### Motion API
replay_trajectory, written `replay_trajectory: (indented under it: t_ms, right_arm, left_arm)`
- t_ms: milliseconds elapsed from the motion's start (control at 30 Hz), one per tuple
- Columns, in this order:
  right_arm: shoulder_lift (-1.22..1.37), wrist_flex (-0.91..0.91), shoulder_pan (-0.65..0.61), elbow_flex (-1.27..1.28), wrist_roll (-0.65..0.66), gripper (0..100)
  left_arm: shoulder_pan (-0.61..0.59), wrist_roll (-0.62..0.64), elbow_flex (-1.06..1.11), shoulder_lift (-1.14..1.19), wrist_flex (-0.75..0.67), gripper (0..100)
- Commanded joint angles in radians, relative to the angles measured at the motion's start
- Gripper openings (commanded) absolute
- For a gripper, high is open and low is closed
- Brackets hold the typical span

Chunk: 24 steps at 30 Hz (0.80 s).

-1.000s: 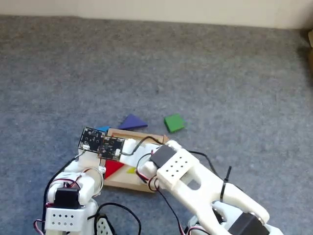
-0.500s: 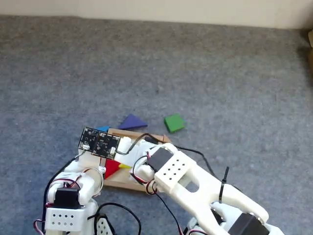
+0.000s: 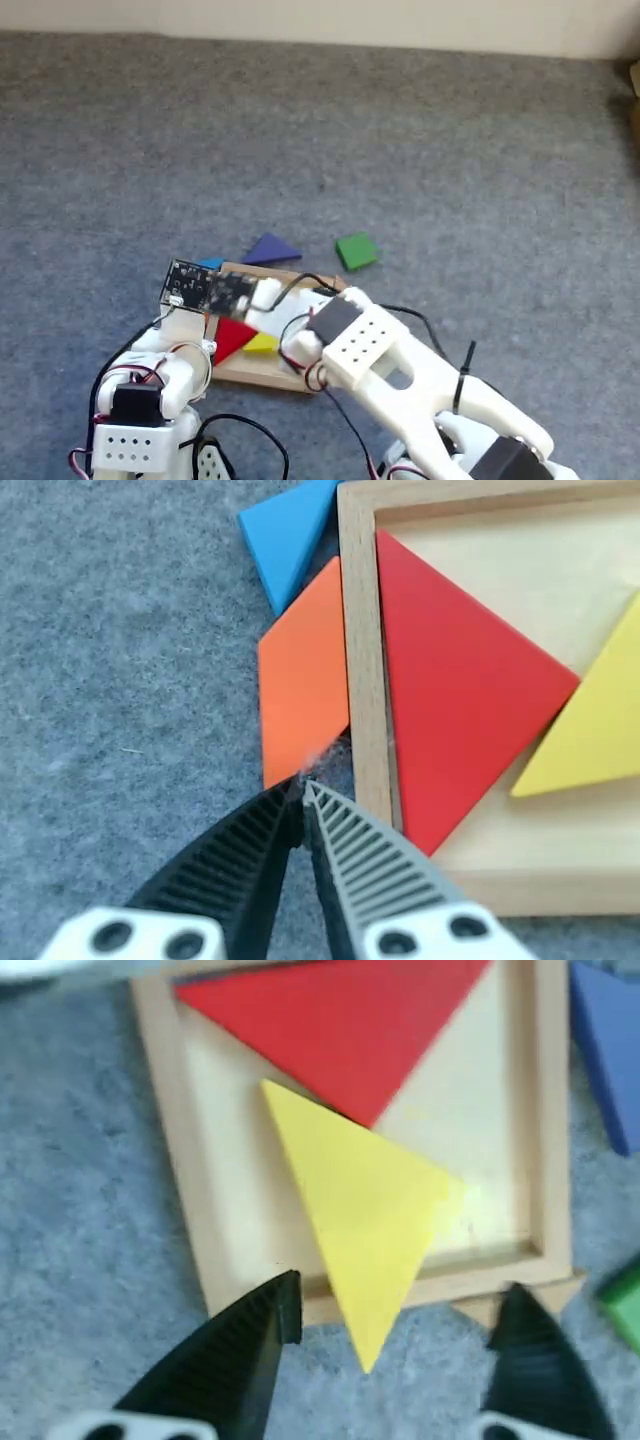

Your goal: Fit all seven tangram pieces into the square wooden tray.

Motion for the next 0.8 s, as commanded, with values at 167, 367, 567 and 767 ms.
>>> replay_trajectory:
  t_ms: [167, 367, 567, 767]
  right_arm:
    - [-0.045, 0.005, 0.137, -0.071, -0.011, 20.2]
    - [-0.044, -0.07, 0.223, -0.065, -0.127, 10.5]
    - [-0.031, -0.217, 0.216, -0.038, -0.255, 5.7]
    - [-0.025, -0.325, 0.166, 0.048, -0.284, 5.7]
  left_arm:
    - [-0.01, -0.006, 0.021, -0.048, 0.005, 1]
    - [-0.01, -0.006, 0.021, -0.048, 0.005, 1]
    - [-0.01, -0.006, 0.021, -0.048, 0.005, 1]
    - [-0.01, -0.006, 0.021, -0.048, 0.005, 1]
